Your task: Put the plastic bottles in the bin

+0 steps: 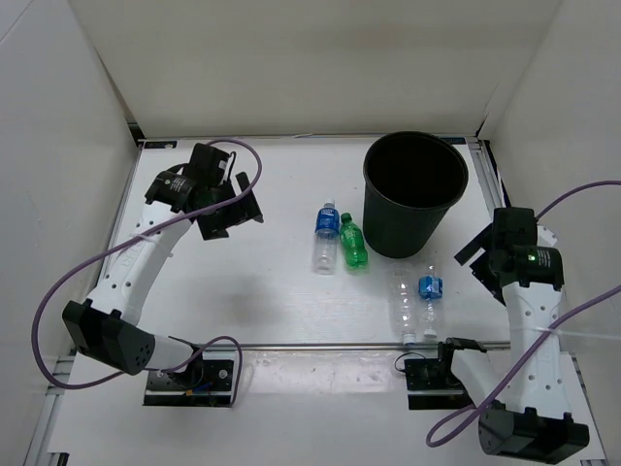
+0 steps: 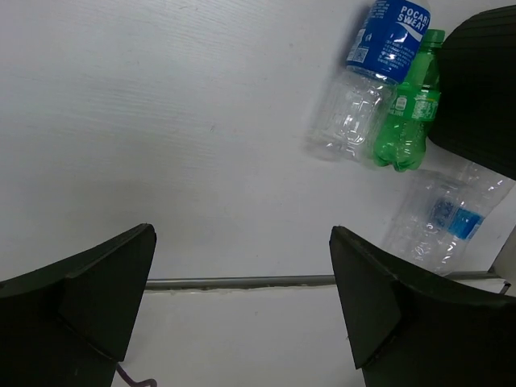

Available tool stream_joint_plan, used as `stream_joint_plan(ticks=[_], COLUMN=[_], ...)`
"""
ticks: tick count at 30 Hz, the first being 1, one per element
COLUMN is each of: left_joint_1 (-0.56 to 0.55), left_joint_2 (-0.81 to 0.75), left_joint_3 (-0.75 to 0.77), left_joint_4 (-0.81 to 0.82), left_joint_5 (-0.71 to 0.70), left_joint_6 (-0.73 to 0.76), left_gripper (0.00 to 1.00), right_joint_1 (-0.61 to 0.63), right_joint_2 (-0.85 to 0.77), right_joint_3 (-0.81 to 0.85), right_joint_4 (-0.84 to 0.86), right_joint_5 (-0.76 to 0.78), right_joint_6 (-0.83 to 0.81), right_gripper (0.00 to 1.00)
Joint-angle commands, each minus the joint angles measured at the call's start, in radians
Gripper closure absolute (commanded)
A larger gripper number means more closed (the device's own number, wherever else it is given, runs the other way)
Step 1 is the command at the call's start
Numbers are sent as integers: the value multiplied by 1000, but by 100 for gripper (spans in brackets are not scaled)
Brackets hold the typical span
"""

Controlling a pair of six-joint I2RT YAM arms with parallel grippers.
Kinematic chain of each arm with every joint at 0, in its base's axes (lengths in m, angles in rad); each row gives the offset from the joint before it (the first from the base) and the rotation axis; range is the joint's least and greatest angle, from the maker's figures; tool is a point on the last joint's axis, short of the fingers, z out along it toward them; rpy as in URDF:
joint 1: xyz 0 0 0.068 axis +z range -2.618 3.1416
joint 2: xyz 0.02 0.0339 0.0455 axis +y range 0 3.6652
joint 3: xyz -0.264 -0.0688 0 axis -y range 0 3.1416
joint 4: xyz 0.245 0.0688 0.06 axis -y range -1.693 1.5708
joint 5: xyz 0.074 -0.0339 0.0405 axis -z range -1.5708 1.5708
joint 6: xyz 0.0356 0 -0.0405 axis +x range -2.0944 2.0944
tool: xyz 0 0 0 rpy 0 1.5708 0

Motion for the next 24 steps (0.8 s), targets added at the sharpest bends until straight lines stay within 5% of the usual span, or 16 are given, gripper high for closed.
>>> stream_joint_plan(ticks=[1, 9, 22, 24], left_joint_1=[-5, -5, -5, -5], left_joint_2=[-9, -29, -38, -38], left_joint_3=[-10, -48, -102, -102], left_joint_4=[25, 25, 34, 34], left_joint_5=[11, -11, -11, -11], left_joint_6=[-3, 7, 16, 16], left_gripper=[0, 0, 0, 0], right_joint_1=[2, 2, 2, -19], right_joint_2=[43, 149, 395, 436], right_joint_3=[-36, -154, -295, -305], right_joint_4=[35, 204, 385, 385], right_joint_5=[-92, -329, -364, -363], right_joint_6=[-61, -98, -78, -69], right_gripper=[0, 0, 0, 7])
